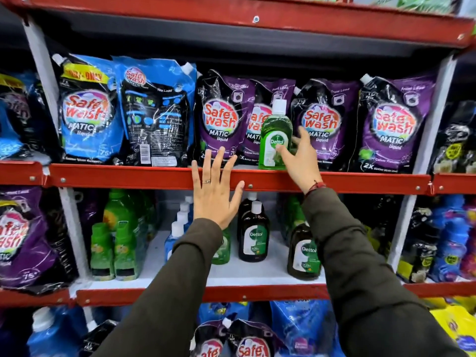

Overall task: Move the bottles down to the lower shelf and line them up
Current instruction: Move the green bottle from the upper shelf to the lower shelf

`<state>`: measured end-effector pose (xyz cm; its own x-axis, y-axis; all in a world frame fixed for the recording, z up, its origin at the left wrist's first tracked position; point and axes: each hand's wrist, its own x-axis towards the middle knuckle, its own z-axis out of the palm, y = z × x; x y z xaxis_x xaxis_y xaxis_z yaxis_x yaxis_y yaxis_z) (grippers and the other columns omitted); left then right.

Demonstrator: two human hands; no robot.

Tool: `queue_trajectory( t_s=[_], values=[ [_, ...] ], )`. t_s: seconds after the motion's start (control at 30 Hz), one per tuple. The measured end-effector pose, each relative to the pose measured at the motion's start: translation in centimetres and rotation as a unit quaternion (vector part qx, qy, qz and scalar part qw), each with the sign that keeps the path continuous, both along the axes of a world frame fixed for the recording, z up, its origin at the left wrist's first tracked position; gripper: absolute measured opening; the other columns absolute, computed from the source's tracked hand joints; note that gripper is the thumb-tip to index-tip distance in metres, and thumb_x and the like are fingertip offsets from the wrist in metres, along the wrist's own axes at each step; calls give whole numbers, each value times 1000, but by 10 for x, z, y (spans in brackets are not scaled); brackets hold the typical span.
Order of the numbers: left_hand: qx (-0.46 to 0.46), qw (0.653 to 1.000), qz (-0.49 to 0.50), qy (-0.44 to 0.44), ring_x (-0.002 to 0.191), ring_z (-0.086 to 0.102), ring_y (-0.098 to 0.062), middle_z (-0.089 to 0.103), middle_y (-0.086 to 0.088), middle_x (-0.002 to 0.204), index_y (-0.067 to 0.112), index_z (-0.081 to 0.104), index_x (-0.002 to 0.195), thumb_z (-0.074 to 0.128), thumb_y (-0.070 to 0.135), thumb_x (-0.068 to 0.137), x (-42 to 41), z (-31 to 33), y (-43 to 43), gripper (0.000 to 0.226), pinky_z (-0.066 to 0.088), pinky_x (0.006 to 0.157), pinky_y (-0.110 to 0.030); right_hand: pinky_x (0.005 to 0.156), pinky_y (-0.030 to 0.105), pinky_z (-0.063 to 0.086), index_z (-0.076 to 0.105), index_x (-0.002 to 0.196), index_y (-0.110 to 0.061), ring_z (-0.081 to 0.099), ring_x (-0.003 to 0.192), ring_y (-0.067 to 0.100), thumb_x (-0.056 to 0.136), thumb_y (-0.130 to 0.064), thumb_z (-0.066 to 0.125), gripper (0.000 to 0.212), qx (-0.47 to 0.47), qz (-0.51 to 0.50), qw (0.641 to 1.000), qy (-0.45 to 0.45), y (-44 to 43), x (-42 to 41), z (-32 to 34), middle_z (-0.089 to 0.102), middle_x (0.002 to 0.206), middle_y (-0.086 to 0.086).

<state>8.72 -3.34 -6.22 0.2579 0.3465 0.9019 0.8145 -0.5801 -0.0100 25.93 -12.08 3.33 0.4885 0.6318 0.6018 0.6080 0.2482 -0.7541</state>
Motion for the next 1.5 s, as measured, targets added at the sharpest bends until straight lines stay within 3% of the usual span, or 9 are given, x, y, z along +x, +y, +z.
queue_trajectory(
  t_s=[0.07, 0.13, 0.63, 0.87, 1.03, 1.17, 1.3, 1.43, 1.5],
  values=[
    [5, 1000, 0, -4, 158, 4, -31, 15, -7, 170, 24, 26, 157, 36, 51, 101, 0, 0, 1, 63, -11, 126, -54, 114, 48, 45, 42, 148, -8, 55, 133, 24, 92, -19, 66, 62, -27, 24, 999, 18, 3, 8, 8, 56, 146, 16],
    [7, 1000, -1, -4, 158, 5, -32, 16, -8, 170, 24, 26, 157, 36, 51, 101, 1, -1, 1, 63, -9, 126, -55, 110, 52, 49, 49, 142, -7, 57, 132, 28, 91, -19, 69, 56, -33, 48, 997, 45, 4, 12, 11, 57, 144, 17],
    [2, 1000, -11, 2, 158, 4, -31, 13, -8, 170, 24, 22, 159, 35, 53, 101, -2, -1, 1, 66, -10, 126, -54, 106, 52, 52, 47, 144, -8, 55, 135, 27, 94, -19, 66, 54, 69, 95, 991, 59, -26, -6, 22, 59, 142, 13],
    [-11, 995, -98, -5, 158, -3, -25, 9, -4, 171, 25, 16, 160, 35, 49, 102, -18, -8, -5, 65, -10, 126, -50, 100, 44, 57, 50, 141, -8, 62, 126, 24, 93, -17, 68, 52, 77, 116, 987, 81, -50, -27, -9, 63, 136, 11],
    [-21, 994, -104, -21, 158, -3, -25, 12, -7, 171, 23, 19, 159, 38, 40, 101, -35, -51, -14, 64, -12, 125, -50, 103, 50, 55, 56, 130, -14, 64, 125, 28, 92, -13, 68, 40, 69, 137, 984, 90, -54, -44, -55, 67, 131, 12],
    [-65, 994, -92, -14, 158, 0, -25, 12, -5, 171, 23, 22, 159, 39, 38, 101, -49, -101, -18, 62, -18, 124, -47, 99, 48, 58, 55, 134, -17, 69, 117, 26, 93, -15, 67, 43, 39, 156, 981, 104, -50, -54, -102, 67, 130, 9],
    [-141, 986, -86, -2, 158, 1, -23, 12, -2, 171, 25, 23, 158, 40, 38, 101, -62, -152, -20, 62, -17, 125, -44, 95, 37, 59, 57, 126, -31, 72, 105, 7, 93, -17, 68, 37, 13, 165, 979, 121, -40, -60, -147, 67, 128, 2],
    [-203, 976, -55, 54, 158, 2, -25, 12, -4, 170, 21, 27, 157, 37, 41, 99, -68, -194, -21, 63, -14, 126, -44, 105, 47, 54, 52, 136, -15, 66, 120, 25, 94, -15, 67, 45, -31, 155, 980, 118, -25, -64, -187, 63, 137, 10],
    [-240, 967, -53, 68, 158, 5, -26, 17, -5, 169, 19, 33, 155, 33, 44, 99, -69, -211, -22, 61, -7, 127, -46, 106, 46, 53, 52, 136, -15, 65, 122, 25, 95, -14, 66, 44, -44, 155, 979, 122, -17, -68, -205, 63, 137, 9]
  ],
)
